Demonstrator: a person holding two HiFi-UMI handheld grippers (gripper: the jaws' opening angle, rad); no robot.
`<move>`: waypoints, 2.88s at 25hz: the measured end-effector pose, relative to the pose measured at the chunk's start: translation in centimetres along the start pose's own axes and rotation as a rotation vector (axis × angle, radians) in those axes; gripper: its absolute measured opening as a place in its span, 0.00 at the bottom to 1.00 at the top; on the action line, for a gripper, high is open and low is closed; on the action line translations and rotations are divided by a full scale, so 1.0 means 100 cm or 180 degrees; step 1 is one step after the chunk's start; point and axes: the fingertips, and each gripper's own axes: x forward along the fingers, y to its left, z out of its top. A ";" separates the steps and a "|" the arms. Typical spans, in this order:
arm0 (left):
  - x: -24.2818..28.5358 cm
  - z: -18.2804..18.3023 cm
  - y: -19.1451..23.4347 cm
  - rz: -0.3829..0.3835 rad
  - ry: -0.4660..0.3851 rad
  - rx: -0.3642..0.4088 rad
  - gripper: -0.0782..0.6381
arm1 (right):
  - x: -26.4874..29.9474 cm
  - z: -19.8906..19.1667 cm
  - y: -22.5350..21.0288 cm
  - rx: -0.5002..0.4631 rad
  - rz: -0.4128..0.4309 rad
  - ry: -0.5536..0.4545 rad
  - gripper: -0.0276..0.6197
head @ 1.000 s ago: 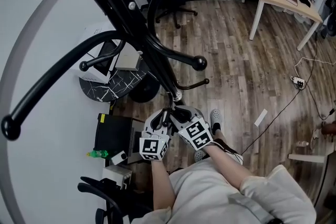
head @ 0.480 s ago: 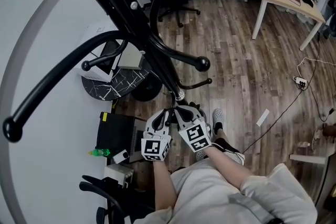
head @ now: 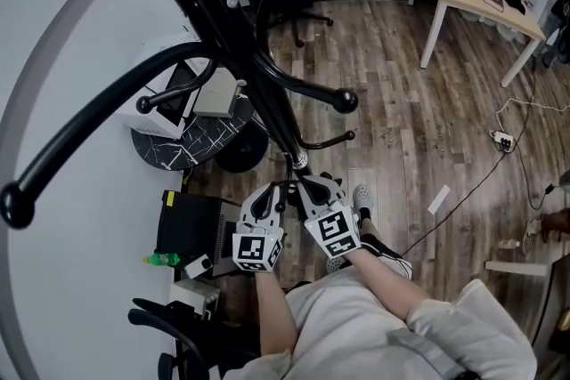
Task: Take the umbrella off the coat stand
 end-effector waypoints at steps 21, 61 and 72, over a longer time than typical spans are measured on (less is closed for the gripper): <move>-0.013 0.016 -0.005 0.0052 -0.0169 -0.0097 0.14 | -0.019 0.023 0.005 -0.0046 -0.0051 -0.0139 0.06; -0.064 0.028 -0.022 0.0227 -0.0297 -0.0137 0.14 | -0.056 0.028 0.048 -0.0120 0.0119 -0.0231 0.06; -0.082 0.013 -0.031 0.0231 -0.0205 -0.0186 0.14 | -0.064 0.012 0.060 -0.0069 0.0110 -0.0156 0.06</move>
